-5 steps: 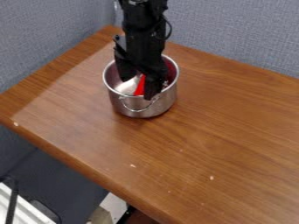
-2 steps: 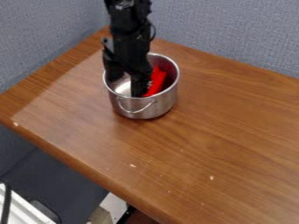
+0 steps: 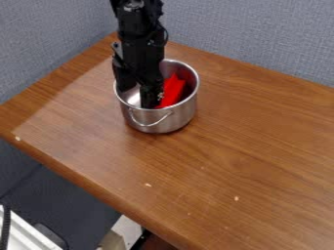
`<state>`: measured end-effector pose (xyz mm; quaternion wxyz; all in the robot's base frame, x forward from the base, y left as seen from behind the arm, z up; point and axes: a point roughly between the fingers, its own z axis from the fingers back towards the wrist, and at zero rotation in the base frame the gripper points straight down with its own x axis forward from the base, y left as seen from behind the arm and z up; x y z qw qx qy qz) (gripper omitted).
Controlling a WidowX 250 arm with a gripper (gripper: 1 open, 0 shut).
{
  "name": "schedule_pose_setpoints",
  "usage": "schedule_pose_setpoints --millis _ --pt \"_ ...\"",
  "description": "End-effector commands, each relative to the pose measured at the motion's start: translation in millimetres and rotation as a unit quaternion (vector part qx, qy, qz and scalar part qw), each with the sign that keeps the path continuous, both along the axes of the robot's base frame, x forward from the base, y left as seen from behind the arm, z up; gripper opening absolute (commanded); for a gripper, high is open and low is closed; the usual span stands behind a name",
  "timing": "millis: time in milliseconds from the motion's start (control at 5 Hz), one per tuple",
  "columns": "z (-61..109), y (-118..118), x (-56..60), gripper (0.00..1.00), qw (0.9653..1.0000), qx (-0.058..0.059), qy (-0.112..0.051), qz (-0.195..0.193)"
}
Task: Put the red object in the metal pot
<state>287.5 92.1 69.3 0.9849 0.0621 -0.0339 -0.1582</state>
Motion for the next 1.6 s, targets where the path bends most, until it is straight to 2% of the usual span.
schedule_pose_setpoints --millis 0,400,800,1000,1400 --pt "25.6 0 8.9 1.0 0.9986 0.006 -0.043 -0.03" --pt "36.4 -11 13.7 1.0 0.9972 -0.001 -0.05 -0.056" --pt "28.0 -28 7.0 1.0 0.9976 -0.005 -0.049 -0.048" --pt "21.3 -24 3.0 1.0 0.9976 -0.004 -0.046 -0.053" --pt "14.3 -30 19.5 1.0 0.9942 -0.013 -0.042 -0.098"
